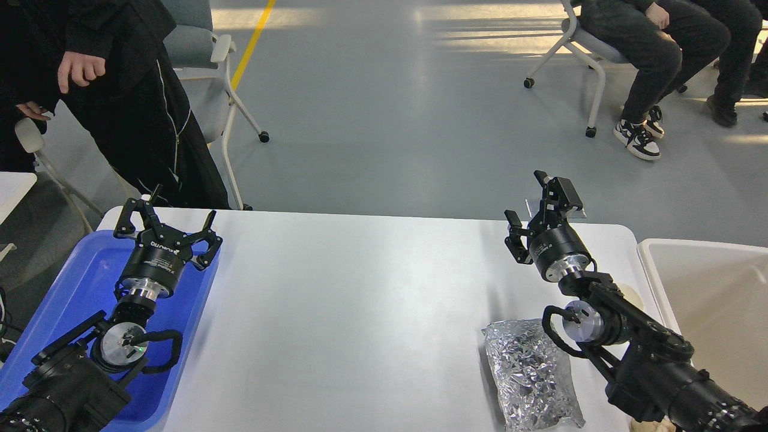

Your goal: Tidy desktop

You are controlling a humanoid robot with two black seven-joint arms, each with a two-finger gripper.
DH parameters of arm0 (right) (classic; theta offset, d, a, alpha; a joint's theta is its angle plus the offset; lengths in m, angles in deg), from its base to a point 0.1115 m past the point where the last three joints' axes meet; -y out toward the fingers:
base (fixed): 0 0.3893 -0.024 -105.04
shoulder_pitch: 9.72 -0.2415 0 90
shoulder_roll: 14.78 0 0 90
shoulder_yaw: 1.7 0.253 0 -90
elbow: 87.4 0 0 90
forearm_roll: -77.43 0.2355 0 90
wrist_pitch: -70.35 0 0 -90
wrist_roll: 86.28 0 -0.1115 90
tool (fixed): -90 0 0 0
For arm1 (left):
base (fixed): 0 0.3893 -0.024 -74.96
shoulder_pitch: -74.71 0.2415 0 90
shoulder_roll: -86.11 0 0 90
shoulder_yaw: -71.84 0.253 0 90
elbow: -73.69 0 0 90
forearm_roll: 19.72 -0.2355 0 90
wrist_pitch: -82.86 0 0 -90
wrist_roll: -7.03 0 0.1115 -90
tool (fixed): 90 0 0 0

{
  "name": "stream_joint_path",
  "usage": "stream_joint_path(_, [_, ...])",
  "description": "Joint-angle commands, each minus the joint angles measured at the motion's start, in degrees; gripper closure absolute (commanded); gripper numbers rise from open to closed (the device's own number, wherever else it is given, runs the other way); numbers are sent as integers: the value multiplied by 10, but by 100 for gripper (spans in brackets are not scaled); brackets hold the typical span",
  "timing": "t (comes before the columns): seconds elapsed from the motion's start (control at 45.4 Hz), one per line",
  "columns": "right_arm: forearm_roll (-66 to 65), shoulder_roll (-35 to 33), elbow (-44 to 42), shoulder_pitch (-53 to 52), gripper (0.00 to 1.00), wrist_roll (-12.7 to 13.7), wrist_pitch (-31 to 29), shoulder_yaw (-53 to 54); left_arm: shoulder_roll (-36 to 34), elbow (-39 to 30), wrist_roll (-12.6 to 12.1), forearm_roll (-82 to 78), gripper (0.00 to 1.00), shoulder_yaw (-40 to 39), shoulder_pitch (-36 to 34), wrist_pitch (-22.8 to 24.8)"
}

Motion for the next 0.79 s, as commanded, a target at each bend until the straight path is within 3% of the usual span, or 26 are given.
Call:
stream_joint_path(0.0, [0,-7,0,4,0,-8,0,1,0,0,-1,-1,0,1,-1,-1])
stream_joint_path(0.77, [1,-2,4,3,0,-11,3,-10,0,0,0,-1,0,0,-1,-2])
